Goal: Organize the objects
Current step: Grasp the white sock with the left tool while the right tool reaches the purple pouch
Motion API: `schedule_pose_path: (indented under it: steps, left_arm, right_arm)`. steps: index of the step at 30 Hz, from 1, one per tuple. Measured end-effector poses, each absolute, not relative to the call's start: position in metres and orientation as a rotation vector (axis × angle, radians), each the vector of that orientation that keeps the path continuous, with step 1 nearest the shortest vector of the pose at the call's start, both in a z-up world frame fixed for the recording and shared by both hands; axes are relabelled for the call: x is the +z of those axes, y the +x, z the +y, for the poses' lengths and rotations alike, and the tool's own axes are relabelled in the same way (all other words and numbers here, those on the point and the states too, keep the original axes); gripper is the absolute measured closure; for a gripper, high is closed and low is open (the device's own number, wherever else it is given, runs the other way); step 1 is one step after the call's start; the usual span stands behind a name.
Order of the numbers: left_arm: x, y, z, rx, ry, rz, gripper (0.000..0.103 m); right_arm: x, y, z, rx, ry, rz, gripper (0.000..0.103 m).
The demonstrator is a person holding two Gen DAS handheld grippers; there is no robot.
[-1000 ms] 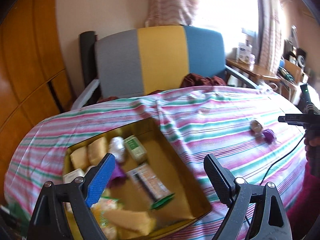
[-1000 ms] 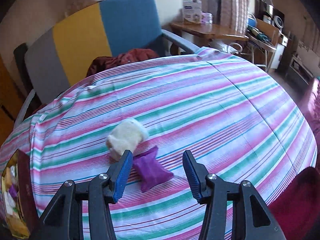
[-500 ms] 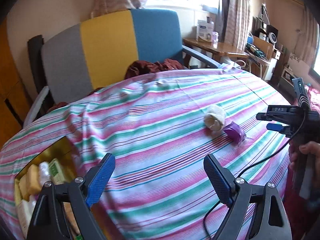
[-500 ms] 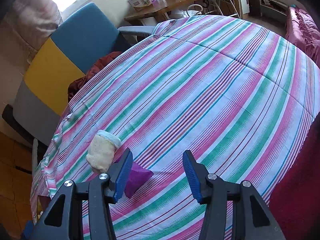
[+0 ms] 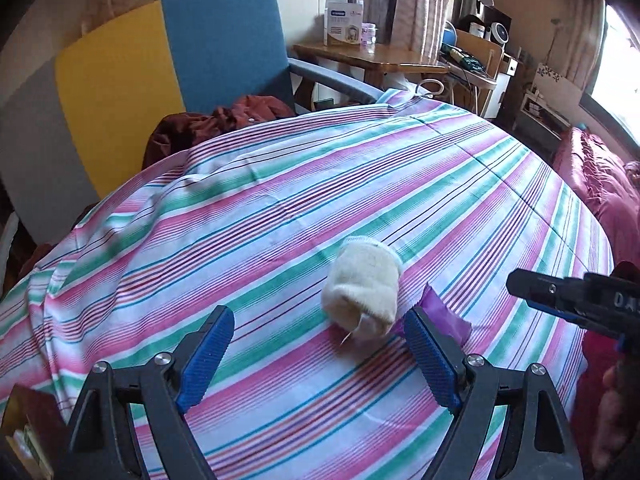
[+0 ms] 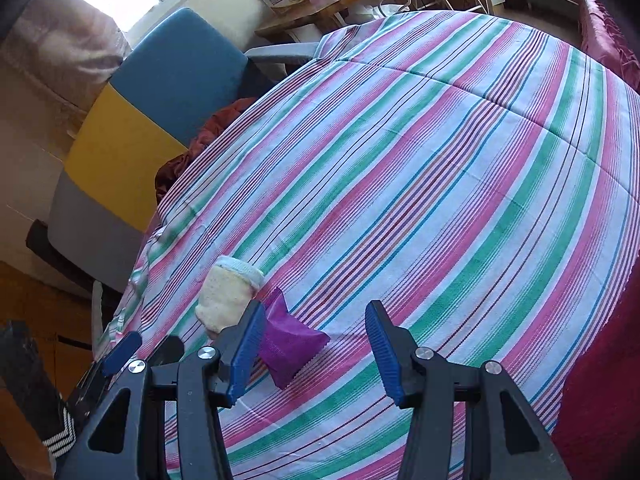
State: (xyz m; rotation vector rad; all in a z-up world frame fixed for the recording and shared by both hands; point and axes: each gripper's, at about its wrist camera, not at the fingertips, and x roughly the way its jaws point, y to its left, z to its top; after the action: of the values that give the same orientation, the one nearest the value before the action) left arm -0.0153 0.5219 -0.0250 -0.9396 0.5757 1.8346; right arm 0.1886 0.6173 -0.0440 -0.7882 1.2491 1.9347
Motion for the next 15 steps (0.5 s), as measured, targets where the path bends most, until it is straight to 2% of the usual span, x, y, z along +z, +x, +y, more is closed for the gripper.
schedule_pose_path:
  steps: [8, 9, 12, 15]
  left_arm:
    - [-0.064, -0.022, 0.582, 1.77, -0.963, 0.674, 0.015]
    - [-0.07, -0.024, 0.585, 1.769, -0.972, 0.683, 0.019]
    - [-0.078, -0.033, 0.58, 1.667, -1.067, 0.569, 0.047]
    - [-0.074, -0.033, 0.561, 1.71, -1.069, 0.56, 0.049]
  right_arm:
    - [-0.046, 0.187, 0.62, 1.925, -0.793, 1.268, 0.05]
    - [-0.046, 0.186, 0.62, 1.923, -0.798, 1.269, 0.05]
    - [-0.048, 0.185, 0.618, 1.915, -0.814, 1.268, 0.05]
    - [-0.048, 0.179, 0.615, 1.927, -0.848, 1.244, 0.05]
